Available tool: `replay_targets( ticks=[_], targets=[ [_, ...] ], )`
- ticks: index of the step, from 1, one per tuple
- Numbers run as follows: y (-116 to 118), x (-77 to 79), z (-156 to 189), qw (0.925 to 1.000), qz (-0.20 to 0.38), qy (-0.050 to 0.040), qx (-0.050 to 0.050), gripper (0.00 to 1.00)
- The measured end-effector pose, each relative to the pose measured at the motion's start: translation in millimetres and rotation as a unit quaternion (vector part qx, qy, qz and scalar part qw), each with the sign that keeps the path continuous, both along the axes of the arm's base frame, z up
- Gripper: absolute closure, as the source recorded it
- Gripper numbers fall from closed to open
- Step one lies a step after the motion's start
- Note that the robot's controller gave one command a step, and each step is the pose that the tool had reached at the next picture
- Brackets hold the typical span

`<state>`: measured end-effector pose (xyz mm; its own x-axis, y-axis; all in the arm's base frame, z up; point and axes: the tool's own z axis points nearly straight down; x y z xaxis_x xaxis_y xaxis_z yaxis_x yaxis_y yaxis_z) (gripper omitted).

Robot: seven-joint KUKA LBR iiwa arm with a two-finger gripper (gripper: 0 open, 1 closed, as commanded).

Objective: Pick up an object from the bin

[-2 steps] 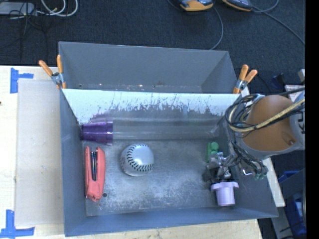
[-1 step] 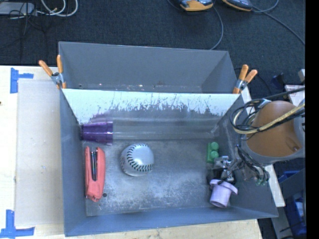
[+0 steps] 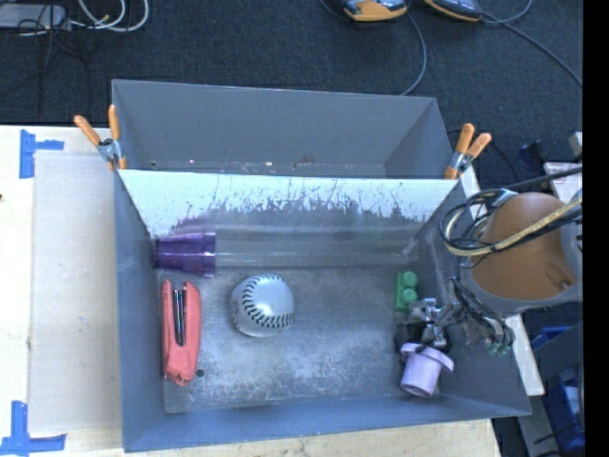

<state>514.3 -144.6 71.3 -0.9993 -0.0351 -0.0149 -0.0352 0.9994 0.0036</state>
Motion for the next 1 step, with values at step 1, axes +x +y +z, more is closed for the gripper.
replay_targets(
  ticks=[1],
  targets=[
    [9.5,-6.9,49.6,0.9999,0.013,0.0048,0.001,1.0]
  ],
)
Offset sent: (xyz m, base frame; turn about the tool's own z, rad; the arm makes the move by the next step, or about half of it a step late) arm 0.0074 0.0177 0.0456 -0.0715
